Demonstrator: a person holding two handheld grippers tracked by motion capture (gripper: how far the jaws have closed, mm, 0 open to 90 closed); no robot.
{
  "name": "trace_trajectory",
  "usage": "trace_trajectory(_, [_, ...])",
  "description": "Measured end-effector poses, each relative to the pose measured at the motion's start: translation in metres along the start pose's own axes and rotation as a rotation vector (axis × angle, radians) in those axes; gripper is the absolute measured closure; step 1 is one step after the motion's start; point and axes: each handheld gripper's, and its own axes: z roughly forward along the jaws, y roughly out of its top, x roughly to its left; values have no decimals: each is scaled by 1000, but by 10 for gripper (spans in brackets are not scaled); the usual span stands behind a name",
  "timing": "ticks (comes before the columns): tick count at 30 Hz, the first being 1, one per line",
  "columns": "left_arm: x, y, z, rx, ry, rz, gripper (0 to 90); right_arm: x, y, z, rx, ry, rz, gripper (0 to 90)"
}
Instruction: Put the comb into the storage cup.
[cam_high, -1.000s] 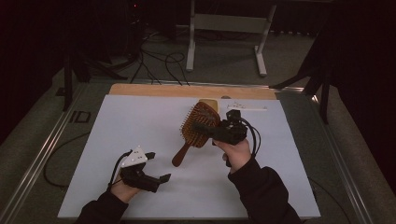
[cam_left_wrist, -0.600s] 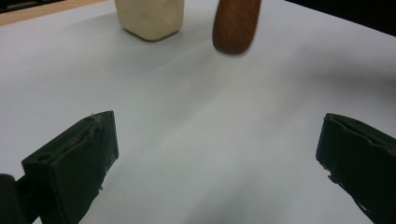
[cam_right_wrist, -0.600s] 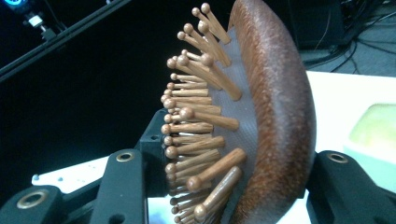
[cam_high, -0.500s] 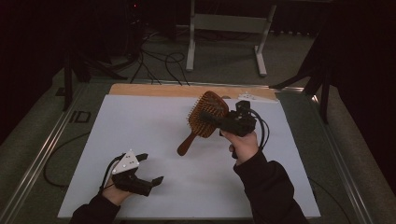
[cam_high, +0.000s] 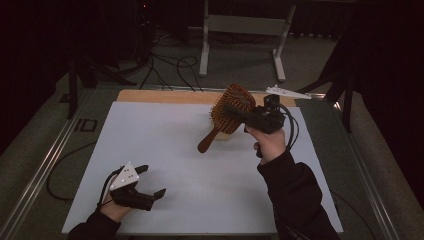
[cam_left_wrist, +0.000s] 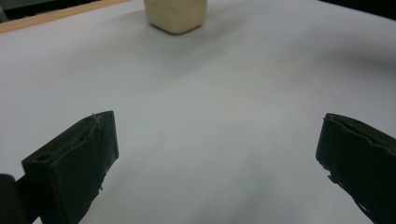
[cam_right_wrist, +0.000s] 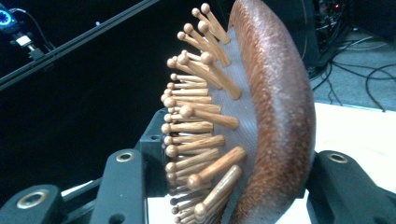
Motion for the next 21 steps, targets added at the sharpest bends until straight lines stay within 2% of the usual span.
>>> trace_trajectory(4, [3,-5,-6,2,-14,-15,0,-3,8,-2,-5,-19,-14,496])
trace_trajectory(8, [6,-10,-12,-3,-11,-27,0,-8,16,-5,-20,-35,-12,497])
trace_trajectory(14, [8,-16,-19,-5,-9,-28,0,-15,29,-6,-36,-65,-17,497])
trace_trajectory(21, [9,-19,-21,-24,1,-32,0,-23,50,-6,-59,-129,-38,498])
